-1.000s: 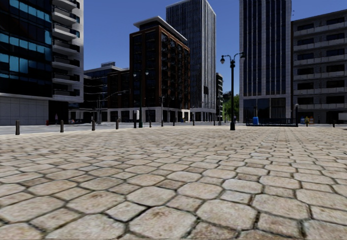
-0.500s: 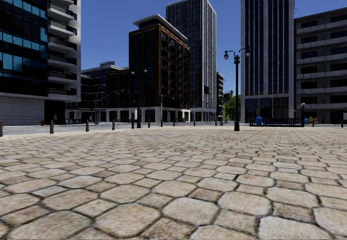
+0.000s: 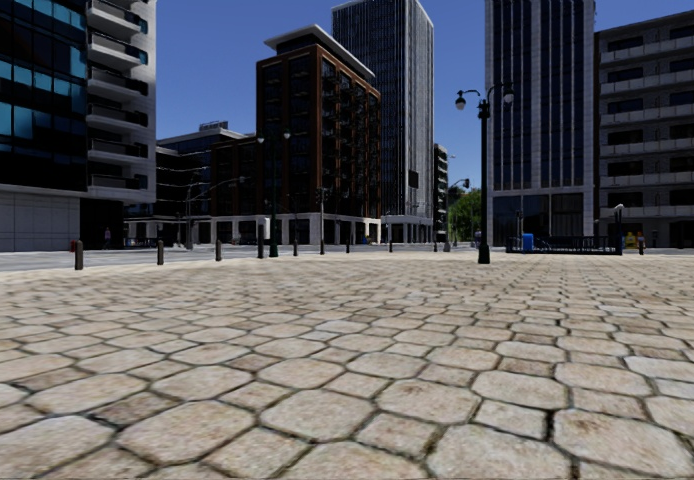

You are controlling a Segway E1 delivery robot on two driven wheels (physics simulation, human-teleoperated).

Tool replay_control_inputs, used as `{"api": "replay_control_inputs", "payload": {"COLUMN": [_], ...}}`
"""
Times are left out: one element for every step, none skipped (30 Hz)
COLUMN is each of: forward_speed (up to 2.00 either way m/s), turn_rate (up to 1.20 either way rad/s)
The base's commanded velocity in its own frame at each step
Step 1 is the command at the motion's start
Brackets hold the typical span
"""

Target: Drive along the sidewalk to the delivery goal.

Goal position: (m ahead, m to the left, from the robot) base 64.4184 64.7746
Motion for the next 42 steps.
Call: {"api": "replay_control_inputs", "payload": {"forward_speed": [2.00,2.00,2.00,2.00,2.00,2.00,2.00,2.00,2.00,2.00,2.00,2.00,2.00,2.00,2.00,2.00,2.00,2.00,2.00,2.00,2.00,2.00,2.00,2.00,2.00,2.00,2.00,2.00,2.00,2.00,2.00,2.00,2.00,2.00,2.00,2.00,2.00,2.00,2.00,2.00,2.00,2.00], "turn_rate": [0.00,0.00,0.00,0.00,0.00,0.00,0.00,0.00,0.00,0.00,0.00,0.00,0.00,0.00,0.00,0.00,0.00,0.00,0.00,0.00,0.00,0.00,0.00,0.00,0.00,0.00,0.00,0.00,0.00,0.00,0.00,0.00,0.00,0.00,0.00,0.00,0.00,0.00,0.00,0.00,0.00,0.00]}}
